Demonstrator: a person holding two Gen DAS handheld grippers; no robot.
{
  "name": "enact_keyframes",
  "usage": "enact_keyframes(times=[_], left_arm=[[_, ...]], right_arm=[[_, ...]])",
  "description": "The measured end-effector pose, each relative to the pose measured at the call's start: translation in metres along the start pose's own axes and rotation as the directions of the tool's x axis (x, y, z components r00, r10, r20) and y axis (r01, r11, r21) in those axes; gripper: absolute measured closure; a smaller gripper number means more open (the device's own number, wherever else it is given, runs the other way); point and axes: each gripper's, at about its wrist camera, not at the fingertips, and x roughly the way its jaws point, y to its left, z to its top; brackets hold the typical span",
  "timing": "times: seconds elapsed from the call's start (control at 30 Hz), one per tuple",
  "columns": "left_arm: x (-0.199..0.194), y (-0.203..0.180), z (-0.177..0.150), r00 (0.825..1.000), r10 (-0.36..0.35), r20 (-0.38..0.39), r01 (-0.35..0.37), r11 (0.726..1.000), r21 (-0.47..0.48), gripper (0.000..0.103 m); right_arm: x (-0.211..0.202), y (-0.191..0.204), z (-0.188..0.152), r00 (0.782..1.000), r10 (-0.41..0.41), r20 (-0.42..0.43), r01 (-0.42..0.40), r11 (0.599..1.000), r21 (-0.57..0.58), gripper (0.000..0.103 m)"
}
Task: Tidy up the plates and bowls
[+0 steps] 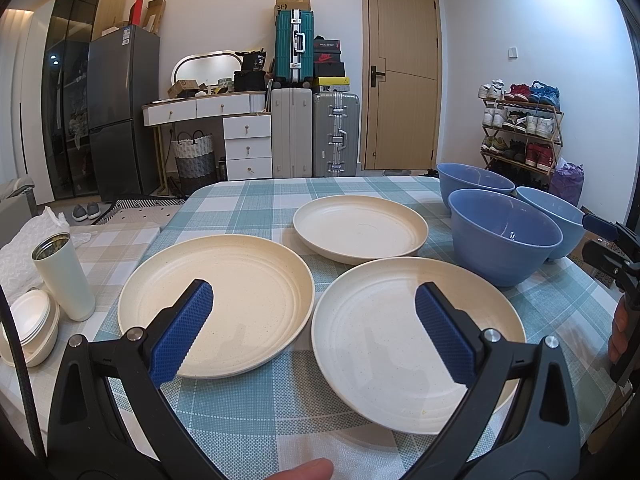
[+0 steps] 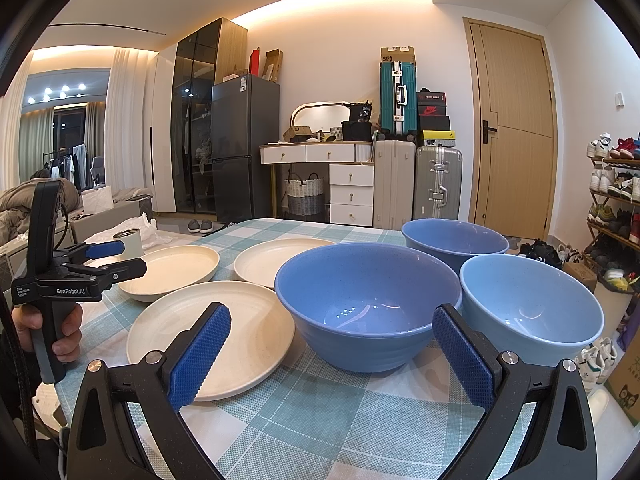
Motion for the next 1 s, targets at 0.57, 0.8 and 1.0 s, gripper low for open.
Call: enact_keyframes(times=[0.57, 0.8, 1.0], left_arm=[[0.01, -0.003, -0.001, 1.0, 0.019, -0.004, -0.019, 1.0, 0.013, 0.002], [0.004, 0.0, -0.001, 1.0, 0.008, -0.01, -0.008, 1.0, -0.005, 0.002], [-0.002, 0.003, 0.004, 1.0, 0.011, -0.005, -0.011, 0.999, -0.03, 0.002]], right_arm=[[0.006, -0.004, -0.001, 1.0, -0.005, -0.024, 0.005, 1.0, 0.009, 0.0], [0.019, -0.004, 0.002, 0.998, -0.014, -0.064, 0.016, 0.999, 0.034, 0.0], [0.015, -0.003, 0.013, 0.998, -0.009, -0.063, 0.011, 0.999, 0.039, 0.0]])
